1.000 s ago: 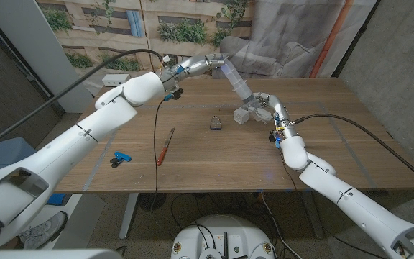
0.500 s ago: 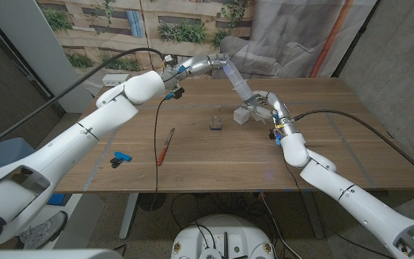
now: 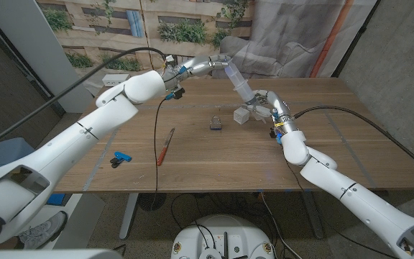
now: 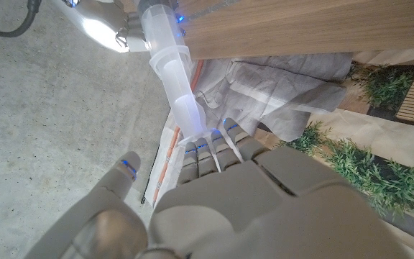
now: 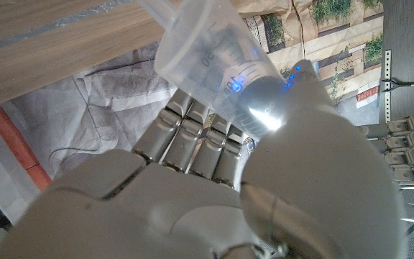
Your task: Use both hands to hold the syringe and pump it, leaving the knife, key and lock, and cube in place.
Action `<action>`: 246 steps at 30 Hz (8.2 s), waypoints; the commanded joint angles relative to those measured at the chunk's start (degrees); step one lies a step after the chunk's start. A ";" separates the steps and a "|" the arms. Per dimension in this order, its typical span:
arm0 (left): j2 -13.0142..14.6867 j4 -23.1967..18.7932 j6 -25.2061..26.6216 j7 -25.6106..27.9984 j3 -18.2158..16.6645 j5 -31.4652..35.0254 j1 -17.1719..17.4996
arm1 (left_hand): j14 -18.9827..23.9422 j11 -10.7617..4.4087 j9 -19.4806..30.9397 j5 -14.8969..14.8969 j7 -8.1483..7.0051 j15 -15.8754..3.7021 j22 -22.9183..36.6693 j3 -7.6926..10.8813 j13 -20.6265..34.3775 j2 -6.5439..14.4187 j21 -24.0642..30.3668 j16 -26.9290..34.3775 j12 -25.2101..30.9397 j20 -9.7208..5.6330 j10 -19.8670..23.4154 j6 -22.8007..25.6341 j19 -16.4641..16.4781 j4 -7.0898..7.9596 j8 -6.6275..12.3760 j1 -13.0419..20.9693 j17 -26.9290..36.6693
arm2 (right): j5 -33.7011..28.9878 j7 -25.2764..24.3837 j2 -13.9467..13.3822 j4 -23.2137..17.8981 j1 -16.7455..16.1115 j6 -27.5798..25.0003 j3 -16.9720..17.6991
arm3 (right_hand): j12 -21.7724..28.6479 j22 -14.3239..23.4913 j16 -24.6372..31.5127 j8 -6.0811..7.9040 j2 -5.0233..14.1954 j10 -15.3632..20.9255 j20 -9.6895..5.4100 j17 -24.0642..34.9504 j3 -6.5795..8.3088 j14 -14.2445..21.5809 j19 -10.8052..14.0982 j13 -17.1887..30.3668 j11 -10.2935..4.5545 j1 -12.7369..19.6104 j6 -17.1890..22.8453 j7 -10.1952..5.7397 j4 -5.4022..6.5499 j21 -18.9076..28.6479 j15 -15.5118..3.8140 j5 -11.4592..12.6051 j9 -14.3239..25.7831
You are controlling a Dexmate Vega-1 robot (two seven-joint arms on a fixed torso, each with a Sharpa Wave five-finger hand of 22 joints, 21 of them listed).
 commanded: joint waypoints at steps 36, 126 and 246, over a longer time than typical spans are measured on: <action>-2.00 3.13 -1.41 -3.85 2.62 0.19 -2.29 | 0.94 0.15 0.16 0.01 0.29 -1.26 0.17 0.36 0.12 3.96 0.42 0.08 0.14 -2.95 1.01 0.82 0.30 0.65 0.11 -0.21 0.08 | -3.34 -0.66 -1.70 -6.19 0.73 -13.86 -1.48 | 1.03 0.24 0.73 0.27 11.57 2.68 -4.87 0.97 0.45 2.86 1.69 0.26 0.00 3.56 4.63 -2.08 0.08 1.37 -5.88 0.37 0.16; -5.88 8.68 -2.59 -8.25 7.01 -0.53 -6.41 | 1.52 0.22 0.18 -0.01 0.28 -0.91 0.17 0.58 0.13 3.89 0.32 0.01 -0.01 -2.87 1.13 0.84 0.13 0.98 0.01 -0.15 0.08 | -2.57 -1.78 0.21 -4.82 3.12 -13.51 -2.15 | 0.69 0.30 -0.16 -0.45 11.57 4.03 -4.88 1.17 0.86 4.80 2.33 0.47 0.27 2.48 6.20 -1.81 0.24 2.75 -6.00 0.33 0.21; -14.87 16.27 -10.80 38.02 -11.92 -17.89 25.04 | -1.32 1.31 0.19 -0.17 -0.12 0.87 0.20 1.19 0.18 3.32 0.14 -0.42 -0.48 -1.49 -2.77 -2.60 -0.91 -1.74 -0.42 0.83 -0.07 | -25.18 33.67 -13.72 -13.37 8.47 -14.30 -9.92 | -0.10 0.06 -2.16 -2.23 10.58 1.81 -4.92 1.58 0.79 2.25 -0.22 0.56 -0.31 1.34 5.13 -2.87 -0.22 2.49 -6.06 0.34 0.36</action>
